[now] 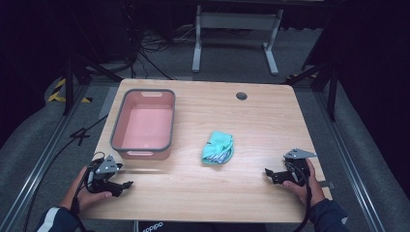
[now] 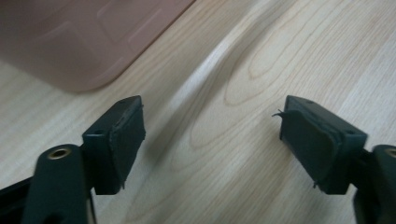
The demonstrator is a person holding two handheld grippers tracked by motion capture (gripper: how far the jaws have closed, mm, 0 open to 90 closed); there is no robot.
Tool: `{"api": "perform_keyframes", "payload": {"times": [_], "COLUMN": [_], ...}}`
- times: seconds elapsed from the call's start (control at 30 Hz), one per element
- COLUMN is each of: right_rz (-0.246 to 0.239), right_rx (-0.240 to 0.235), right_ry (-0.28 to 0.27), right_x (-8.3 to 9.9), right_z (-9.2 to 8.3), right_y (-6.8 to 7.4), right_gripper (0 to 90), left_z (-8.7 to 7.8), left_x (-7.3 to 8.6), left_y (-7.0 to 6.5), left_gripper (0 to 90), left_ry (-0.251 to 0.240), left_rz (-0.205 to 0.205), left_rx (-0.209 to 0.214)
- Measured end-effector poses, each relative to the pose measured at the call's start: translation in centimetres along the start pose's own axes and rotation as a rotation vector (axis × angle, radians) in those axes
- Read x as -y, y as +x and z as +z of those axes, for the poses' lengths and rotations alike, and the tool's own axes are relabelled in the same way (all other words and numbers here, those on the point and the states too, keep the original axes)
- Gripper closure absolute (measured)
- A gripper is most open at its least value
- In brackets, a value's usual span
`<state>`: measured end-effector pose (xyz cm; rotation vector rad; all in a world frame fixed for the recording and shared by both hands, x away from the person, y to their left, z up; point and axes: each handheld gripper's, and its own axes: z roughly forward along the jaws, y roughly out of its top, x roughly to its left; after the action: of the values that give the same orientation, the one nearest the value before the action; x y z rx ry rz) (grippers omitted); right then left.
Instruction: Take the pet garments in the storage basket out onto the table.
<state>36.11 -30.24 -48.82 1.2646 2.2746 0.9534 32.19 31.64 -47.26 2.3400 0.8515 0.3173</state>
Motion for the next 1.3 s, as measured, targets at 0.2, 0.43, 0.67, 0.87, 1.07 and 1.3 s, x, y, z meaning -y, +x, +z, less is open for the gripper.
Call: {"api": "perform_keyframes", "payload": {"times": [0.2, 0.43, 0.67, 0.87, 1.07, 1.3], "right_rz": [0.0, -0.001, 0.002, 0.004, 0.004, 0.004], "right_rx": [0.0, 0.002, 0.0, 0.002, 0.003, 0.0], "right_ry": [0.001, 0.001, 0.002, 0.002, 0.002, 0.001], "right_x": [0.0, 0.1, 0.1, 0.1, 0.1, 0.2], "right_z": [0.0, -0.1, -0.2, -0.2, -0.2, -0.2], "right_y": [0.0, 0.0, 0.0, 0.1, 0.1, 0.1], "right_gripper": [0.5, 0.5, 0.5, 0.5, 0.5, 0.5], "left_z": [-0.1, -0.1, 0.0, 0.0, 0.1, 0.2], "left_x": [1.5, 1.6, 1.6, 1.6, 1.5, 1.4], "left_y": [0.5, 0.3, 0.3, 0.2, 0.2, 0.2], "left_gripper": [19.1, 17.4, 15.0, 14.9, 13.9, 12.3], "left_ry": [-0.086, -0.085, -0.086, -0.087, -0.083, -0.079], "left_rz": [-0.056, -0.052, -0.047, -0.051, -0.049, -0.057], "left_rx": [0.002, -0.011, -0.009, -0.012, -0.015, -0.016]}}
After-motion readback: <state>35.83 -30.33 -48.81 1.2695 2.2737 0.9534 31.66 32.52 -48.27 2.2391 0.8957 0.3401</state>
